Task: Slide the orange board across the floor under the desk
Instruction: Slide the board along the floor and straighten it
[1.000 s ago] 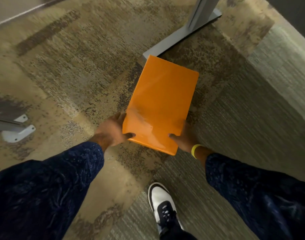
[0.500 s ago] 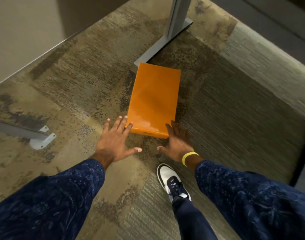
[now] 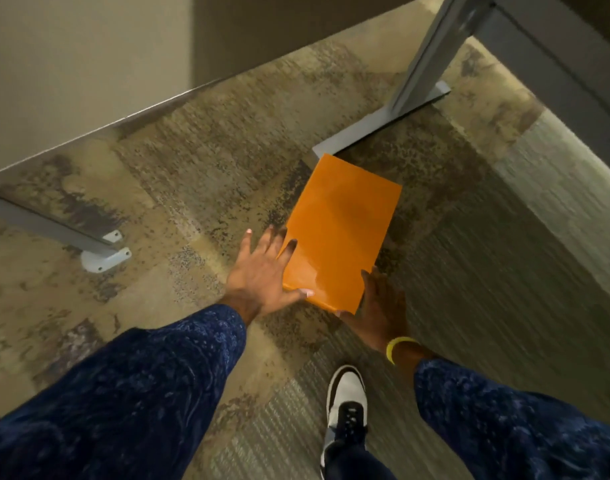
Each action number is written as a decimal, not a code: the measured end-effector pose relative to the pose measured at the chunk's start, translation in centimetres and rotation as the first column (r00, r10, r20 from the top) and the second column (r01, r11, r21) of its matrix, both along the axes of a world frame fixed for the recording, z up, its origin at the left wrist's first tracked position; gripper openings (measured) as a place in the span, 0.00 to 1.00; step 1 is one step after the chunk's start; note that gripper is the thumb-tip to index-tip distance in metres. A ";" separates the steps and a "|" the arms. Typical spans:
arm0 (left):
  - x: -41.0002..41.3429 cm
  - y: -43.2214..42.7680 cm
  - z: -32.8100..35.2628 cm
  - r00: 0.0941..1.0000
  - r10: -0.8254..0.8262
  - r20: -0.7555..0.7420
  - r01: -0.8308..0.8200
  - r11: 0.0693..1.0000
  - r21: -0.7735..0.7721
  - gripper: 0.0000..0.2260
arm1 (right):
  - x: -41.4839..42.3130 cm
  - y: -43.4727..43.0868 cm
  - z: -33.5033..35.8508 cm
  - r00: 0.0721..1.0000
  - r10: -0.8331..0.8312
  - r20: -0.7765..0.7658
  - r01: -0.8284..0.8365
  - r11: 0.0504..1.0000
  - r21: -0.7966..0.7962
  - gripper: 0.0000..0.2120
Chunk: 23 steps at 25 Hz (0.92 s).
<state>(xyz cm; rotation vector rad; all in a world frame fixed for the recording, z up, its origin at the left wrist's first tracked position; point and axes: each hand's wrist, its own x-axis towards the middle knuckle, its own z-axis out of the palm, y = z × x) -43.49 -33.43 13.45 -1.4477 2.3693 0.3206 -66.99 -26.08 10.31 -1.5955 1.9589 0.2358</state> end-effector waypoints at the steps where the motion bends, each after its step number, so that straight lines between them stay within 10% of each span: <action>1: -0.1 -0.3 0.2 1.000 0.031 0.001 -0.031 1.000 -0.001 0.49 | -0.5 -0.5 -0.1 1.000 0.023 -0.011 -0.023 1.000 0.007 0.49; 9: -1.1 -4.1 -5.5 0.986 0.143 -0.084 -0.142 0.990 0.017 0.51 | -2.1 -3.1 -3.9 0.997 0.061 -0.044 -0.060 0.998 0.029 0.47; 17: -3.2 -8.3 -15.1 0.995 0.060 -0.085 -0.042 0.978 0.206 0.53 | -0.9 -4.6 -11.5 0.954 -0.298 0.013 0.298 0.955 0.006 0.48; 23: -1.7 -9.0 -20.1 0.784 0.510 -0.354 -0.344 0.832 0.435 0.56 | 0.9 -4.0 -14.7 0.817 -0.557 0.152 0.564 0.825 -0.009 0.56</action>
